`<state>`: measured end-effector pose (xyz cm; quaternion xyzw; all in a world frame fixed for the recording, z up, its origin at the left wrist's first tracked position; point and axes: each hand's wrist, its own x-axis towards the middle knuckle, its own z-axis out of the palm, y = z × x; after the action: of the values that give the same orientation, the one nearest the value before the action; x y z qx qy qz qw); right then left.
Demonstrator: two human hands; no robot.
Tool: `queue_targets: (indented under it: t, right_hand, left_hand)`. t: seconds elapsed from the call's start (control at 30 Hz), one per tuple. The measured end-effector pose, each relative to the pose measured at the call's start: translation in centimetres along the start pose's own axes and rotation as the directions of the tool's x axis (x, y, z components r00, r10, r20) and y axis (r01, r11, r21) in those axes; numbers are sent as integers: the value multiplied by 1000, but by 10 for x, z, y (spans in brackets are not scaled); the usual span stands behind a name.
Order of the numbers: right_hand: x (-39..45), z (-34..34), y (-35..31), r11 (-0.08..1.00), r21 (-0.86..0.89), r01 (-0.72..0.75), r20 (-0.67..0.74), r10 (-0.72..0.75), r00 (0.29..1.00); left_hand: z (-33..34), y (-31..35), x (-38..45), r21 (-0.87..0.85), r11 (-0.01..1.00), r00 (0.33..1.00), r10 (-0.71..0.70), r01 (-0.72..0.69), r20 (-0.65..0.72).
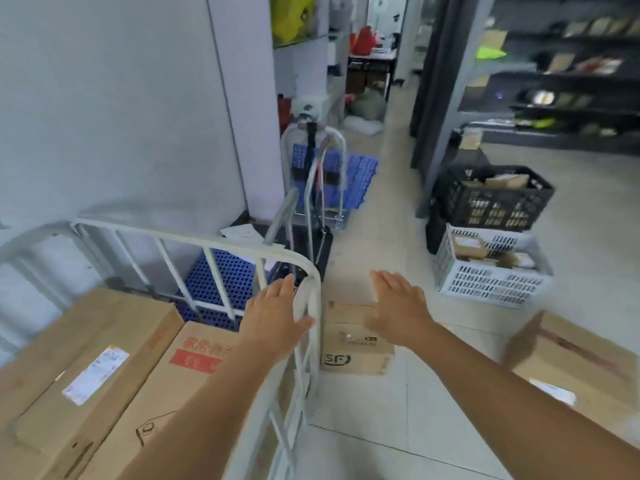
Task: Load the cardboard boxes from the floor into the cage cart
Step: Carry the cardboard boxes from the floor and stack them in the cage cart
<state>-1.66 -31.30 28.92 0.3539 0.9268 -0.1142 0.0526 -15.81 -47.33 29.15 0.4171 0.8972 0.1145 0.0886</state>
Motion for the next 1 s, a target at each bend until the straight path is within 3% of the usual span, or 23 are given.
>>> queue_targets:
  t: [0.2,0.57,0.8,1.0]
  right_hand:
    - [-67,8,74,980,35,-197,-25,198,980]
    - [-252,43,184,823,134,-552,-25,559,829]
    - [-387,75,218,636,213,-742,-18,762,647]
    - [-490,100,237,383,319,-867,32,910,414]
  left_hand:
    - [25,87,-5,48,972,972,226,-229,68]
    - [92,227,-101,46,826,811,539,-562,228]
    - [122,301,-192,10,680,639,683,-733,353]
    - [157,371,-258,-42,501,436,788,-865,435]
